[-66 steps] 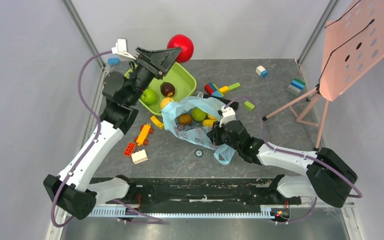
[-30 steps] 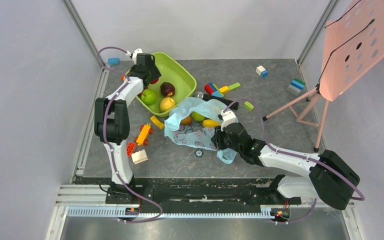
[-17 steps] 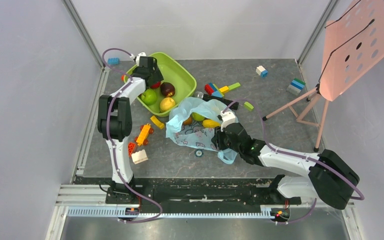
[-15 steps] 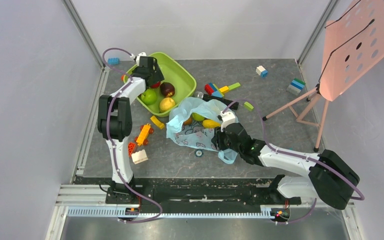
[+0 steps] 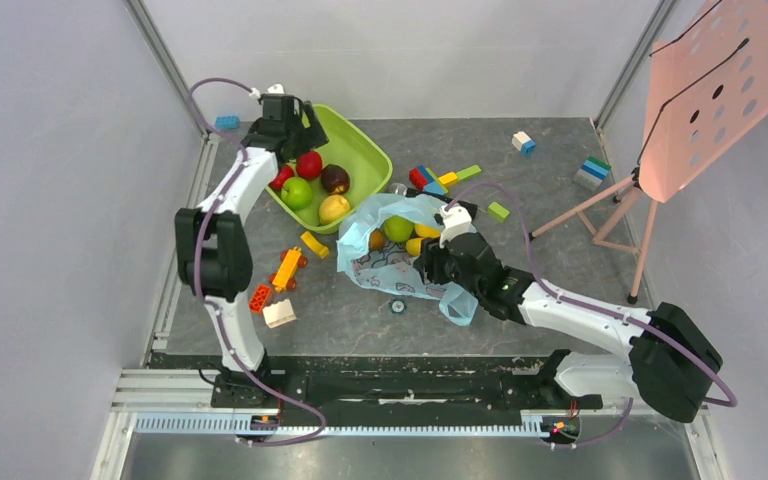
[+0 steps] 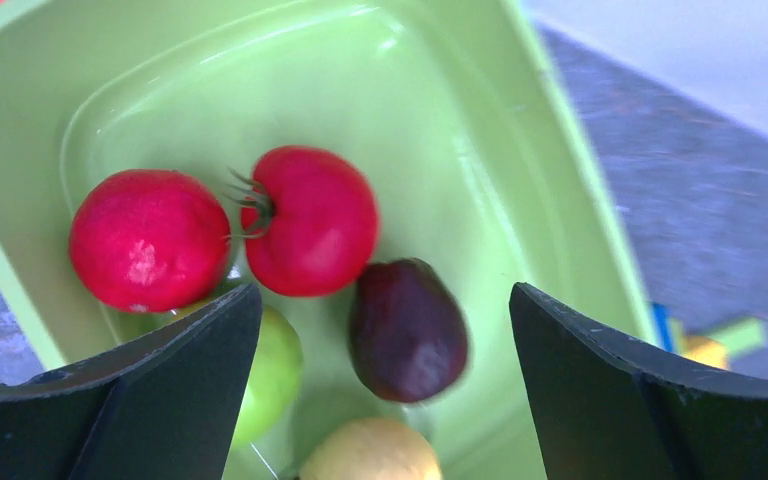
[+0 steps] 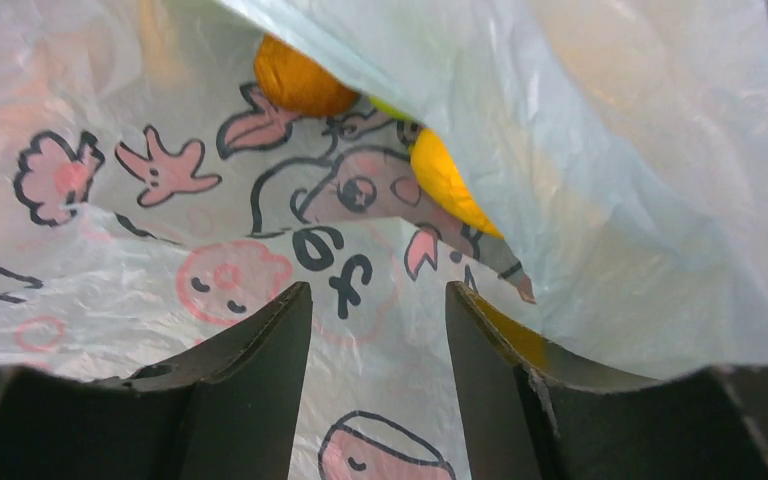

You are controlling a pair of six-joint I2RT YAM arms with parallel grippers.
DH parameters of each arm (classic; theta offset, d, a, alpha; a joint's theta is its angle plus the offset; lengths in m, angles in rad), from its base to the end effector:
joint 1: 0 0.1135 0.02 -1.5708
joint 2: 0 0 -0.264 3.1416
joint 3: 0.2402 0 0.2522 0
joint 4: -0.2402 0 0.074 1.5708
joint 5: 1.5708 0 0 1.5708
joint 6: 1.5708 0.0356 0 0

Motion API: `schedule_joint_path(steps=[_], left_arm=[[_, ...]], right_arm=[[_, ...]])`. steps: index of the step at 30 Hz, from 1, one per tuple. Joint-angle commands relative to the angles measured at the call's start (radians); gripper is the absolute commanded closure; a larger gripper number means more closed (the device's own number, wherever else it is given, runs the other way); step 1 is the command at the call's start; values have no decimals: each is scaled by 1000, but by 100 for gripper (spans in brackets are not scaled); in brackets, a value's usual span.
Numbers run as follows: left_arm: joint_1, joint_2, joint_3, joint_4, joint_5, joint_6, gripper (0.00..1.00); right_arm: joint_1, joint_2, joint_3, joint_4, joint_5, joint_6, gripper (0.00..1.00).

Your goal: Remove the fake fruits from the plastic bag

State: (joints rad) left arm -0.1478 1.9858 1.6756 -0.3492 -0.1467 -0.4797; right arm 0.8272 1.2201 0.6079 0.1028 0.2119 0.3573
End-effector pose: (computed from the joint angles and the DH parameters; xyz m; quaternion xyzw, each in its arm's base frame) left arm 0.4601 -0.0632 0.2705 -0.1797 0.8779 -0.0729 0.4378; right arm 0.1810 0.1857 0.2167 -0.1476 0.8465 0.2053 0.4685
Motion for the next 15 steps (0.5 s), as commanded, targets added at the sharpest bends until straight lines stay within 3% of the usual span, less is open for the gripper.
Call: schedule_joint_path(steps=[1, 6, 9, 15], left_arm=[[-4, -249, -29, 7, 121, -62, 0], [-44, -519, -140, 2, 170, -55, 0], [-123, -691, -198, -28, 154, -11, 0], [-464, -943, -234, -158, 9, 105, 4]], right_arm=[[-2, -15, 67, -4, 77, 6, 45], [-4, -47, 92, -31, 87, -17, 47], [-12, -40, 138, -88, 56, -43, 47], [-44, -2, 206, -160, -49, -73, 49]])
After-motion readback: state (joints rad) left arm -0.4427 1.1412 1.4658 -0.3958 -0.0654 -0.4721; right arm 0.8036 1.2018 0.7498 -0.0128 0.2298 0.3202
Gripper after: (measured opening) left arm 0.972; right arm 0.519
